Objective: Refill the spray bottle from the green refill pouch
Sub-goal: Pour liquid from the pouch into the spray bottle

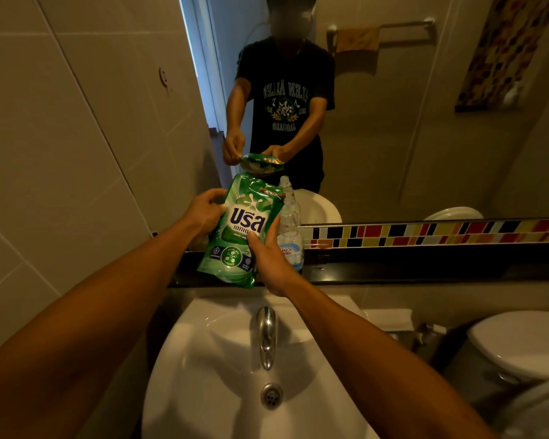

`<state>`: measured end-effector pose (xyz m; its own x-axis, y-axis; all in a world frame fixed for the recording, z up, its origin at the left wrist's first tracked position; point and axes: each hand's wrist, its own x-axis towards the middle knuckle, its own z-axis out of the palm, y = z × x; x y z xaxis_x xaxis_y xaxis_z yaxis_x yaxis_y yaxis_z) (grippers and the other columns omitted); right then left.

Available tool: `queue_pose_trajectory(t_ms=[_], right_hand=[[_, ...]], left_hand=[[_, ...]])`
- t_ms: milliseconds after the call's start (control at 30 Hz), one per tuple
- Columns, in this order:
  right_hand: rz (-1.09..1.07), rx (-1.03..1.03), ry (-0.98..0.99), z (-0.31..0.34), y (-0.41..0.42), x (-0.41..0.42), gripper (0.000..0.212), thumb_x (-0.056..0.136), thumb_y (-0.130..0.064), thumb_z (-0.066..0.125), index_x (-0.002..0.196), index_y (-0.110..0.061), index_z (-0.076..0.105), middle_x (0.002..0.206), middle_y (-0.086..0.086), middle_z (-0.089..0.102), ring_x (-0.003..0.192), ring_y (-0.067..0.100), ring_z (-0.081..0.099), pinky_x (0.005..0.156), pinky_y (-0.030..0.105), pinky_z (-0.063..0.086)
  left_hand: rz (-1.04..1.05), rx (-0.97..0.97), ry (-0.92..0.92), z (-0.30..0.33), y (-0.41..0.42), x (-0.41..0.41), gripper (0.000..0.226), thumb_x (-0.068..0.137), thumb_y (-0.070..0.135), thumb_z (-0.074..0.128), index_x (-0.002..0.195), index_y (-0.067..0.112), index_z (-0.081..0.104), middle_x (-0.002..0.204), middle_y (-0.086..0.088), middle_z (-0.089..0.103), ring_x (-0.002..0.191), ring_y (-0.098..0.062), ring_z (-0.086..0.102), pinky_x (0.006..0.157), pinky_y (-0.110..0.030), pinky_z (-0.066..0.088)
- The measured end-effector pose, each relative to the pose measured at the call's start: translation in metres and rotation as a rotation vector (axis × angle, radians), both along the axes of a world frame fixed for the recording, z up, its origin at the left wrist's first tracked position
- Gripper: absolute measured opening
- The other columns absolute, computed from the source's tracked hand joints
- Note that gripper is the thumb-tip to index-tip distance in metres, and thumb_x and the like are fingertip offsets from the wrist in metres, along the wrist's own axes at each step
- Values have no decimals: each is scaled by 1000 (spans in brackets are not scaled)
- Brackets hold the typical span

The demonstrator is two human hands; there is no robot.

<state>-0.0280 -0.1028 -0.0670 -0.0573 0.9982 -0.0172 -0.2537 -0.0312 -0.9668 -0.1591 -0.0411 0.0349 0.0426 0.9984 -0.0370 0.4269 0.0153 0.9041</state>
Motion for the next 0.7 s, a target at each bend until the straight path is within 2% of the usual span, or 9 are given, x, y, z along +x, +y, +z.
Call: queue_pose_trajectory(t_ms=[133, 200, 300, 500, 700], right_hand=[[16, -10, 15, -1, 2, -3, 100, 95, -44, 57, 152, -58, -24, 160, 6, 42, 131, 30, 60, 104, 63, 52], [11, -6, 34, -1, 2, -2, 96, 100, -39, 54, 153, -56, -24, 160, 7, 42, 131, 30, 59, 104, 63, 52], [8, -1, 57, -1, 3, -2, 90, 107, -29, 49, 155, -53, -22, 159, 9, 44, 130, 31, 60, 103, 63, 52], [-12, -13, 74, 0, 2, -5, 89, 106, -27, 50, 156, -55, -18, 155, 9, 48, 127, 31, 62, 100, 64, 53], [-19, -5, 66, -2, 2, -8, 91, 104, -31, 51, 156, -53, -20, 159, 9, 44, 132, 32, 59, 103, 62, 53]], left_hand=[[-5, 4, 16, -1, 4, -2, 39, 99, 2, 46, 135, 15, 52, 116, -15, 64, 76, -13, 64, 52, -22, 51], [-6, 4, 27, 0, 5, -2, 39, 99, 2, 46, 136, 14, 51, 114, -13, 63, 77, -13, 64, 56, -24, 50], [-12, 7, 43, 1, 7, -2, 41, 99, 1, 46, 137, 14, 51, 122, -17, 63, 84, -18, 65, 61, -26, 52], [-23, 7, 74, 4, 6, -1, 41, 99, 1, 46, 138, 14, 50, 120, -17, 64, 87, -21, 64, 60, -27, 52], [-46, 12, 92, 7, 4, 0, 40, 98, 0, 44, 136, 13, 51, 115, -15, 64, 76, -14, 63, 59, -27, 51]])
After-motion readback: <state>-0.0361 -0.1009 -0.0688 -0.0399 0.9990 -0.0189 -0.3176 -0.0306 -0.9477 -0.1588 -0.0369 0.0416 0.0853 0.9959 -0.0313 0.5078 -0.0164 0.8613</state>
